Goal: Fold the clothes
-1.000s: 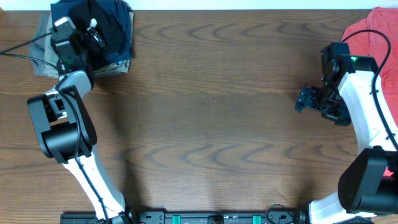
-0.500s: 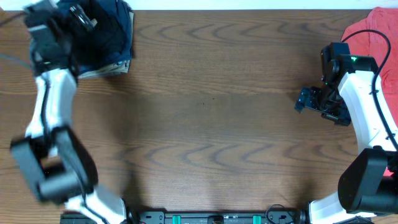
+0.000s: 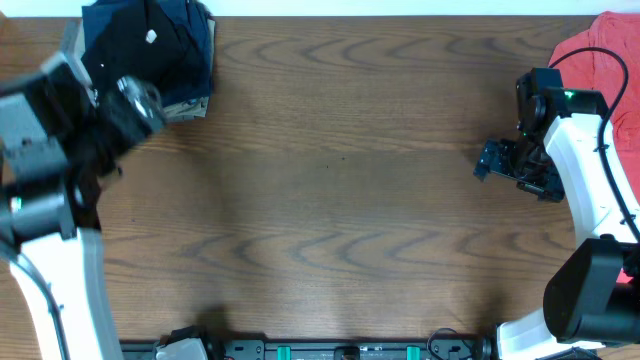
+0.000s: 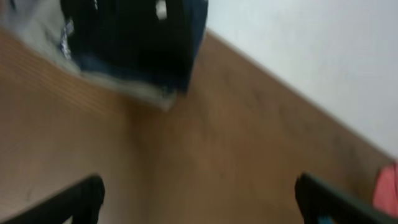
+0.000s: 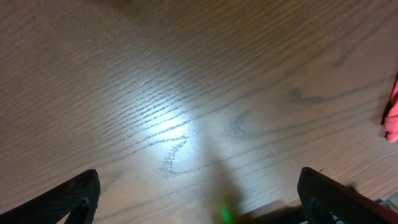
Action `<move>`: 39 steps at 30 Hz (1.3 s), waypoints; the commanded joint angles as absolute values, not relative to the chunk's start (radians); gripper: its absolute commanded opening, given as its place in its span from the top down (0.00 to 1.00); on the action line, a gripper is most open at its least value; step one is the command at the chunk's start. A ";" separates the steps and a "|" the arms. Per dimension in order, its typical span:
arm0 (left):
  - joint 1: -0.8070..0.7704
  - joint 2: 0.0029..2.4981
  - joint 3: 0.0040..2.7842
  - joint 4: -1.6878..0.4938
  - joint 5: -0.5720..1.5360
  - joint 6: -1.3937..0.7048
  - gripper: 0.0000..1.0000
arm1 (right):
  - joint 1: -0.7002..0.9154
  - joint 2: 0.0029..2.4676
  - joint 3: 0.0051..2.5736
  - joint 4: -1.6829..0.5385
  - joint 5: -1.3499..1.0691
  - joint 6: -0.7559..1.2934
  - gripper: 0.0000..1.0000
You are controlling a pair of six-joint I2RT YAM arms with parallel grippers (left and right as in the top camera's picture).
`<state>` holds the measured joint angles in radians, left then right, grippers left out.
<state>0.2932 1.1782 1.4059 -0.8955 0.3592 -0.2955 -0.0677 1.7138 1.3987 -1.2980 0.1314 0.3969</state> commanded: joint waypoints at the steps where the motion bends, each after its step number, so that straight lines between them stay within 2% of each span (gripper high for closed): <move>1: 0.271 1.086 1.328 -0.971 0.405 -0.199 0.02 | -0.059 1.719 1.411 -1.298 0.142 0.388 0.01; 8: 0.197 0.750 1.041 -0.987 0.444 -0.204 0.02 | -0.059 1.719 1.411 -1.298 0.142 0.388 0.01; 13: 0.183 0.594 0.946 -0.997 0.460 -0.203 0.02 | -0.059 1.719 1.411 -1.298 0.142 0.388 0.01; 31: 0.180 0.551 0.941 -1.010 0.464 -0.203 0.02 | -0.059 1.719 1.411 -1.298 0.142 0.388 0.01; 39: 0.089 0.439 0.809 -0.918 0.451 -0.191 0.02 | -0.059 1.719 1.411 -1.298 0.142 0.388 0.01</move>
<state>0.1242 0.4931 0.8692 -0.9581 0.4461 -0.2081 -0.0677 1.7138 1.3991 -1.2968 0.1314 0.3969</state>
